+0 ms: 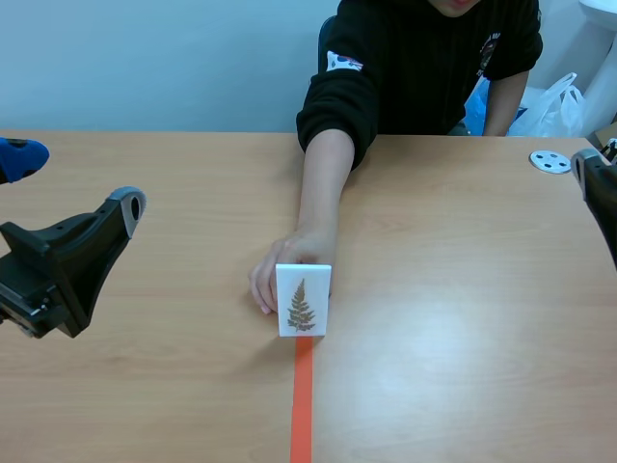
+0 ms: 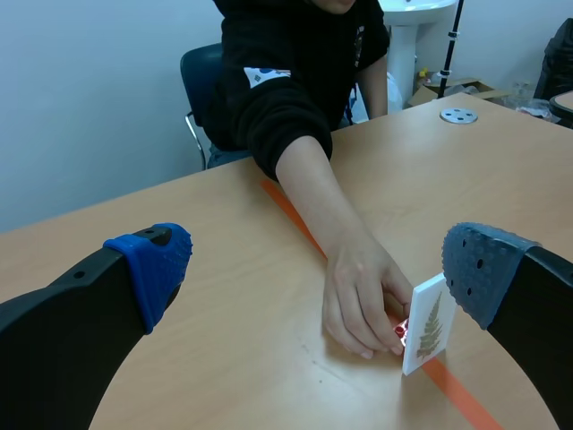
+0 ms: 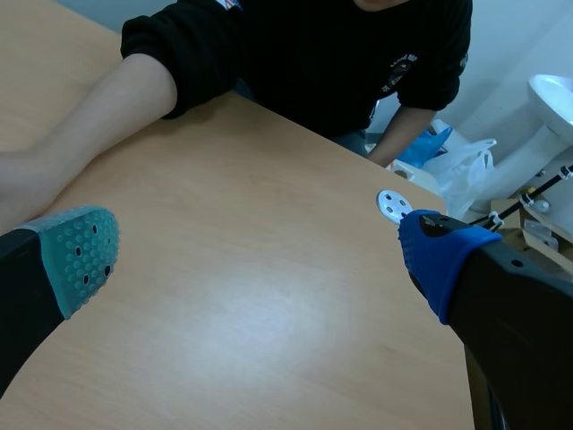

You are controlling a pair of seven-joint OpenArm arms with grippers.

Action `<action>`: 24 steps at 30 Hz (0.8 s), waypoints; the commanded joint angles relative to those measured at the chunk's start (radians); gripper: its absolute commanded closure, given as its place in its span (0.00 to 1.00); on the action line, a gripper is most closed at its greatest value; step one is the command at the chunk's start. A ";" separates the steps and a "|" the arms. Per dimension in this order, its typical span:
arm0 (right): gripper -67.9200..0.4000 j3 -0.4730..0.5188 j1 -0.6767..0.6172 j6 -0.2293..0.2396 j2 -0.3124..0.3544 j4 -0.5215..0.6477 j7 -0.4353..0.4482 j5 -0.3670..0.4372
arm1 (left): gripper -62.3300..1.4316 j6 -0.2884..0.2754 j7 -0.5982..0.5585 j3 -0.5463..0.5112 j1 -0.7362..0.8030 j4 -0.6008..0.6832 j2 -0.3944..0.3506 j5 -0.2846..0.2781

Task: Sort the leaf by its shape. The table is split by an orange tape line. A compound leaf with several leaflets goes to the left side, a simple leaf with one blade goes to the right side. Return to the home posture when a red brick is placed on the table.

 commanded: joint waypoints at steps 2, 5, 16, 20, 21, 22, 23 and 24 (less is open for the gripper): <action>0.04 -0.003 0.009 -0.008 0.003 0.000 0.011 0.003 | 0.03 -0.003 -0.018 -0.004 0.005 0.005 0.002 -0.010; 0.04 -0.003 0.008 -0.007 0.003 0.000 0.004 0.004 | 0.03 -0.003 -0.018 -0.004 0.005 0.005 0.002 -0.010; 0.04 -0.003 0.023 0.103 0.034 -0.003 -0.120 -0.011 | 0.03 -0.003 -0.018 -0.004 0.005 0.005 0.002 -0.010; 0.04 -0.005 0.061 0.211 0.069 -0.030 -0.134 -0.011 | 0.03 -0.003 -0.021 -0.004 0.005 0.005 0.002 -0.010; 0.04 -0.011 0.075 0.230 0.077 -0.044 -0.135 -0.010 | 0.03 -0.003 -0.021 -0.004 0.005 0.005 0.002 -0.010; 0.04 -0.021 0.091 0.245 0.085 -0.064 -0.135 -0.010 | 0.03 -0.003 -0.021 -0.004 0.005 0.005 0.002 -0.010; 0.04 -0.034 0.108 0.257 0.093 -0.089 -0.134 -0.010 | 0.03 -0.003 -0.021 -0.004 0.005 0.005 0.002 -0.010; 0.04 -0.051 0.128 0.267 0.101 -0.120 -0.134 -0.009 | 0.03 -0.003 -0.021 -0.004 0.005 0.005 0.002 -0.010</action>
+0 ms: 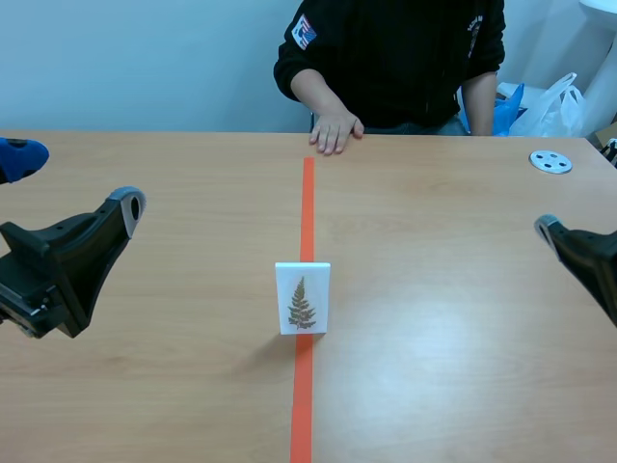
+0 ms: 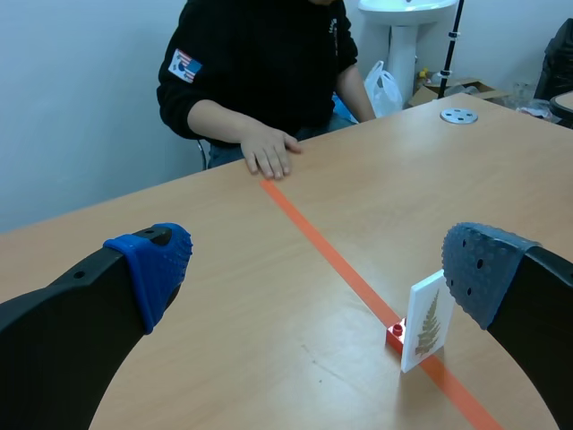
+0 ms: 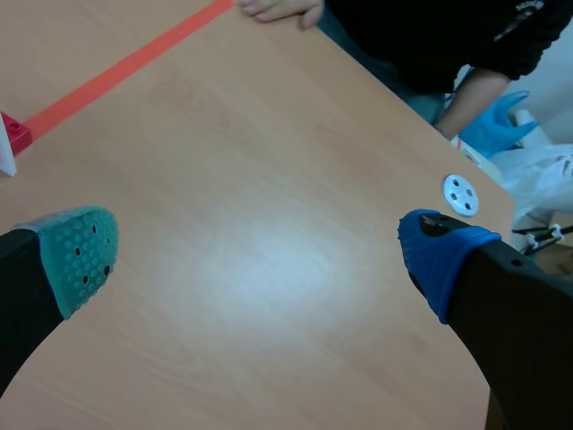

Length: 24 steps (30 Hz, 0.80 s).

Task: Sort the leaf by its shape. The table is split by an orange tape line. A compound leaf with several leaflets goes to the left side, a simple leaf with one blade goes to the right side. Return to the home posture when a red brick is placed on the table.

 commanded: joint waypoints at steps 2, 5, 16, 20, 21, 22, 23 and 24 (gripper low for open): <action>0.04 -0.062 0.069 0.020 0.033 -0.097 0.016 0.011 | 0.03 -0.003 -0.020 -0.004 0.005 0.005 0.002 -0.010; 0.04 -0.147 0.152 0.037 0.066 -0.207 0.043 0.011 | 0.03 -0.003 -0.020 -0.004 0.005 0.005 0.002 -0.010; 0.04 -0.443 0.480 0.101 0.141 -0.431 0.129 0.019 | 0.03 -0.003 -0.020 -0.004 0.005 0.005 0.002 -0.010; 0.04 -0.570 0.588 0.138 0.141 -0.502 0.136 0.067 | 0.03 -0.003 -0.020 -0.004 0.005 0.005 0.002 -0.010; 0.04 -0.605 0.612 0.138 0.140 -0.519 0.140 0.068 | 0.03 -0.003 -0.020 -0.004 0.005 0.005 0.002 -0.010; 0.04 -0.642 0.634 0.138 0.140 -0.536 0.145 0.068 | 0.03 -0.003 -0.020 -0.004 0.005 0.005 0.002 -0.010; 0.04 -0.676 0.655 0.138 0.138 -0.552 0.150 0.068 | 0.03 -0.003 -0.020 -0.004 0.005 0.005 0.002 -0.010; 0.04 -0.707 0.674 0.137 0.135 -0.570 0.153 0.068 | 0.03 -0.003 -0.020 -0.004 0.005 0.005 0.002 -0.010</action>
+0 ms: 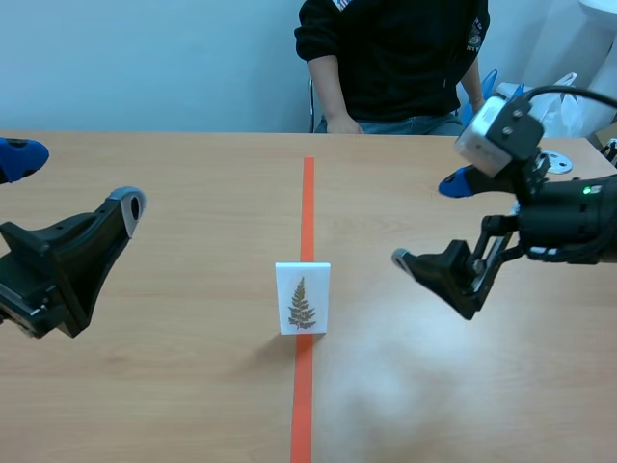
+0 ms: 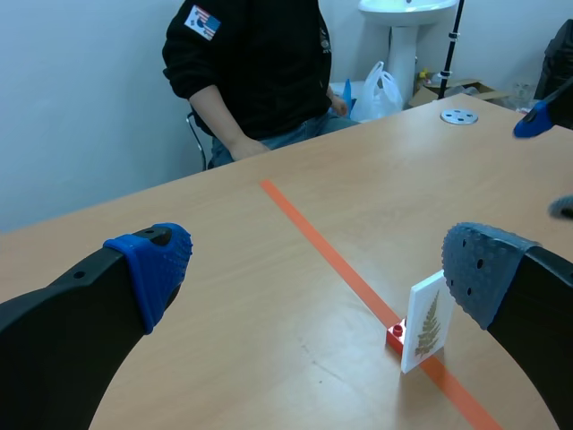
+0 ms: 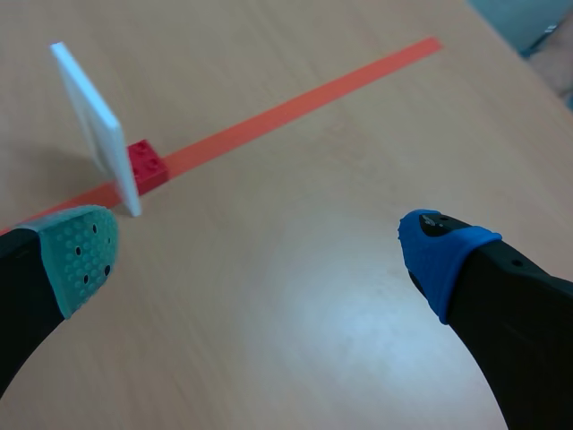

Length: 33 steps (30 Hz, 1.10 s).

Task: Sort the leaf by its shape. The table is split by an orange tape line. A compound leaf with several leaflets goes to the left side, a simple leaf with one blade goes to the right side. Return to the home posture when a red brick is placed on the table.

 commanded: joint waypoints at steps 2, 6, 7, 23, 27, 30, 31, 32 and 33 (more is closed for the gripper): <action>0.04 -0.043 0.048 -0.003 -0.004 -0.025 0.038 0.011 | 0.03 -0.003 -0.018 -0.004 0.005 0.005 0.002 -0.010; 0.04 -0.128 0.117 -0.003 -0.038 -0.087 0.049 0.011 | 0.03 -0.003 -0.018 -0.004 0.005 0.005 0.002 -0.010; 0.04 -0.148 0.136 -0.003 -0.049 -0.105 0.051 0.011 | 0.03 -0.003 -0.018 -0.004 0.005 0.005 0.002 -0.010; 0.26 -0.324 0.220 -0.005 -0.266 -0.290 0.071 -0.061 | 0.03 -0.003 -0.018 -0.004 0.005 0.005 0.002 -0.010; 0.37 -0.334 0.219 -0.015 -0.291 -0.317 0.071 -0.065 | 0.03 -0.003 -0.018 -0.004 0.005 0.005 0.002 -0.010; 0.38 -0.334 0.219 -0.019 -0.296 -0.334 0.072 -0.066 | 0.03 -0.003 -0.018 -0.004 0.005 0.005 0.002 -0.010; 0.38 -0.334 0.219 -0.019 -0.296 -0.337 0.072 -0.066 | 0.03 -0.003 -0.018 -0.004 0.005 0.005 0.002 -0.010; 0.38 -0.334 0.219 -0.019 -0.296 -0.340 0.072 -0.066 | 0.03 -0.003 -0.018 -0.004 0.005 0.005 0.002 -0.010; 0.40 -0.334 0.219 -0.019 -0.296 -0.342 0.075 -0.066 | 0.03 -0.003 -0.018 -0.004 0.005 0.005 0.002 -0.010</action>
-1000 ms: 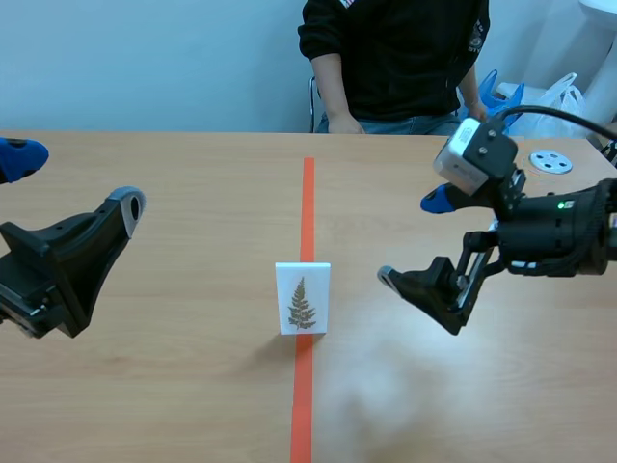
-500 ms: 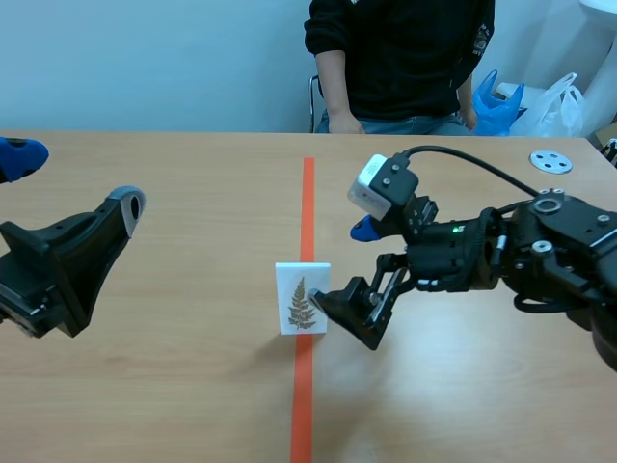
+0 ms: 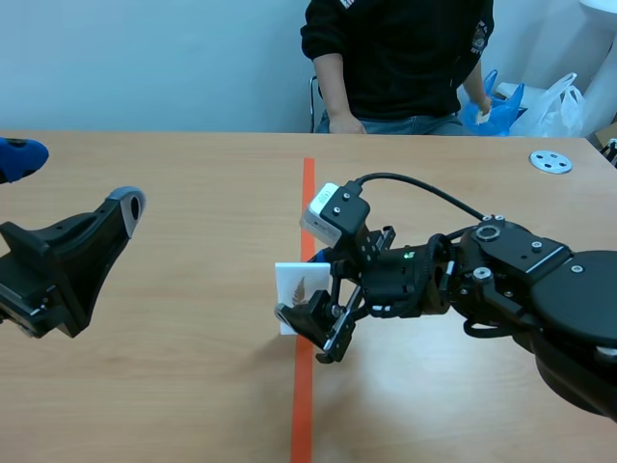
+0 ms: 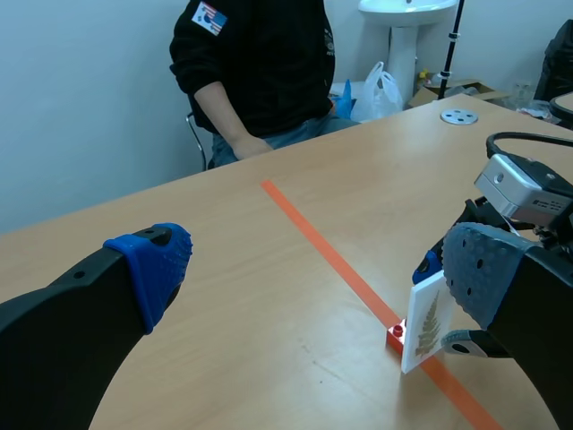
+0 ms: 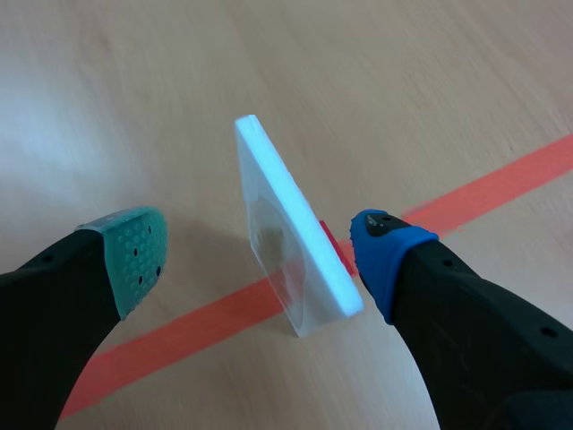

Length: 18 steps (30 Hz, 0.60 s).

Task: Sort the leaf by its shape. The table is split by an orange tape line. A compound leaf with several leaflets goes to the left side, a simple leaf with one blade goes to the right side. Return to the home posture when a red brick is placed on the table.

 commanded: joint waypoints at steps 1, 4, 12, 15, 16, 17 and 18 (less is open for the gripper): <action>0.44 0.007 0.014 -0.003 0.011 0.008 0.026 0.007 | 0.03 -0.003 -0.018 -0.004 0.005 0.005 0.002 -0.010; 0.58 0.007 0.014 -0.003 0.011 0.008 0.033 0.007 | 0.03 -0.003 -0.018 -0.004 0.005 0.005 0.002 -0.010; 0.75 0.007 0.014 -0.011 0.011 0.008 0.045 0.000 | 0.03 -0.003 -0.018 -0.004 0.005 0.005 0.002 -0.010; 0.89 0.007 0.014 -0.011 0.011 0.008 0.045 -0.003 | 0.03 -0.003 -0.018 -0.004 0.005 0.005 0.002 -0.010; 0.92 0.007 0.014 -0.011 0.011 0.008 0.046 -0.003 | 0.03 -0.003 -0.018 -0.004 0.005 0.005 0.002 -0.010; 0.95 0.007 0.014 -0.011 0.011 0.008 0.047 -0.003 | 0.03 -0.003 -0.018 -0.004 0.005 0.005 0.002 -0.010; 0.97 0.007 0.014 -0.012 0.011 0.008 0.048 -0.003 | 0.03 -0.003 -0.018 -0.004 0.005 0.005 0.002 -0.010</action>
